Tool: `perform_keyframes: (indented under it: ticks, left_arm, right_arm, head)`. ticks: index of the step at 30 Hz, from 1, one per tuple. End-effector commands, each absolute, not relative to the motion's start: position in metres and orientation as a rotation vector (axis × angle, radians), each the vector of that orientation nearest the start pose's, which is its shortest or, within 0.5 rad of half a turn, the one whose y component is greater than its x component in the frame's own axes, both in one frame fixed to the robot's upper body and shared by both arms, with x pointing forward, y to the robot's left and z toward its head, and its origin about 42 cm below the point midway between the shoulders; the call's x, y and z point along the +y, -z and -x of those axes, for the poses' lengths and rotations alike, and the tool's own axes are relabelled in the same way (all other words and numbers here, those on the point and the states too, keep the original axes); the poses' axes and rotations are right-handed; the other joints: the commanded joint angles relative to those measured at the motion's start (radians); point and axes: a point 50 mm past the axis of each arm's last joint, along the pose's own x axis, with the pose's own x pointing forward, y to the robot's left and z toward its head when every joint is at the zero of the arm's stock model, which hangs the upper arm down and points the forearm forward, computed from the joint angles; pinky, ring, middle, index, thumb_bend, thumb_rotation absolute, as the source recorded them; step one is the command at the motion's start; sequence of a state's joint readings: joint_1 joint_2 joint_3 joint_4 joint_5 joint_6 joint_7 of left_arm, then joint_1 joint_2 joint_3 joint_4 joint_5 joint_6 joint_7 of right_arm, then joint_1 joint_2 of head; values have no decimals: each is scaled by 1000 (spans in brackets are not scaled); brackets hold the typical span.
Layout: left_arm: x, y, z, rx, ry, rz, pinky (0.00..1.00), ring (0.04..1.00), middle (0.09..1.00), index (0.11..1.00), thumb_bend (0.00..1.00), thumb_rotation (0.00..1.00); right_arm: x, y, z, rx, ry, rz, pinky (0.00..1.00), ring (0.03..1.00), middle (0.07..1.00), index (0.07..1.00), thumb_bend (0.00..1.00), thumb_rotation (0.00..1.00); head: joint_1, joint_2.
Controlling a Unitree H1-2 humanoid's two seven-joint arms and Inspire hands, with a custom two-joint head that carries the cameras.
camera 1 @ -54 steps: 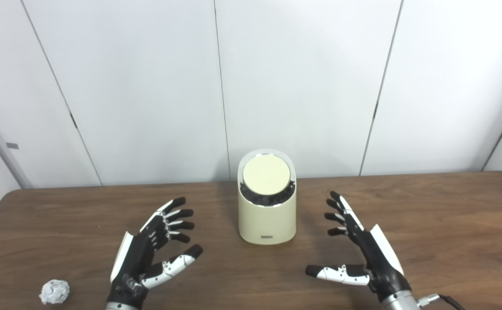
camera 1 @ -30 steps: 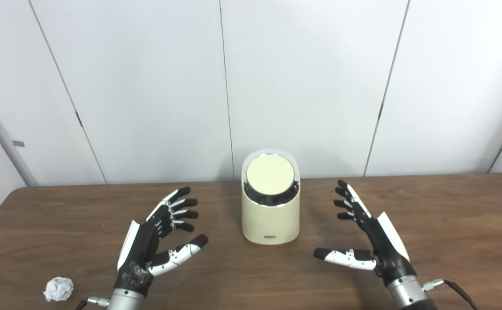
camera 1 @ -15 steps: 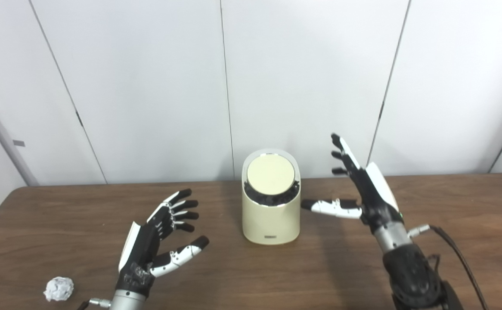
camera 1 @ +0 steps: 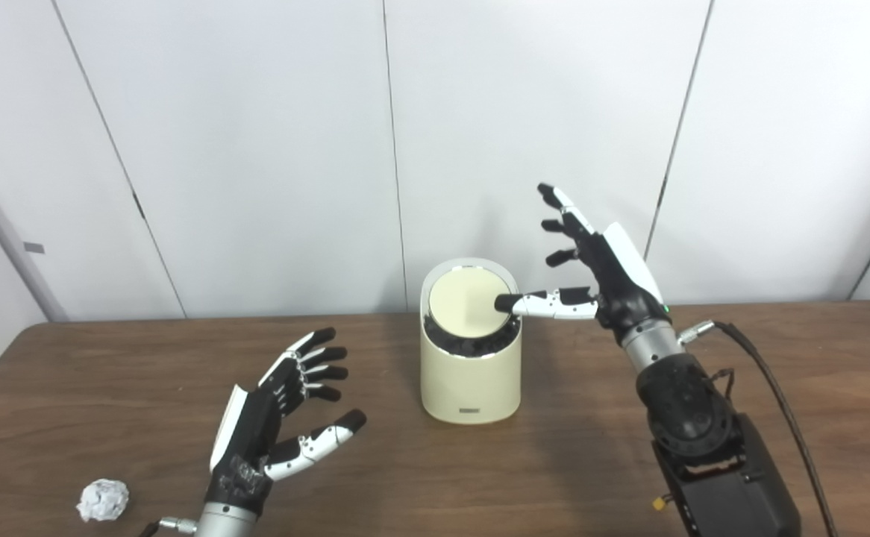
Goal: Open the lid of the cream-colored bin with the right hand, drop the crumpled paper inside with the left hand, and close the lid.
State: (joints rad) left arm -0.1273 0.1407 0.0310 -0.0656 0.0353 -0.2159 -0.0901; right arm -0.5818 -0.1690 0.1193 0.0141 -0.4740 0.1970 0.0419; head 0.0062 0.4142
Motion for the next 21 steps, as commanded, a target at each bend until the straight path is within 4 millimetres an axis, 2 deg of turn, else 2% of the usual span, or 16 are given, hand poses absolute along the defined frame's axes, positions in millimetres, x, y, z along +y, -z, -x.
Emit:
perform_keyframes:
  ticks: [1,6,13,16,19,21]
  left_arm:
    - [243,-185,-326,-491,107,-192,623,719,790,867,691,185]
    - [242,-185,-328,-491,115,-191,621,718,792,871,696,180]
    - [239,-185,-328,-488,121,-180,622,720,790,871,700,178]
    - [239,-185,-328,-492,120,-176,619,718,789,867,694,173]
    - [239,-185,-328,-490,119,-179,622,722,791,871,698,185]
    - [238,-185,-328,-490,115,-190,614,718,790,870,704,193]
  right_arm:
    - [-178,-318,-438,-495,-34,672,705,868,947,942,795,365]
    - [-173,-319,-442,-494,-15,724,665,833,914,930,798,380]
    - [-161,-323,-450,-460,-15,786,640,827,921,937,798,356]
    - [-157,-323,-453,-465,-20,787,658,838,923,937,802,359]
    - [-153,-322,-456,-464,-30,784,723,873,930,933,800,324]
    - [-152,-321,-457,-458,-36,789,723,875,933,931,802,304]
  head:
    - [1,1]
    - [-2,3]
    - [3,6]
    - [4,8]
    - [5,9]
    - [5,7]
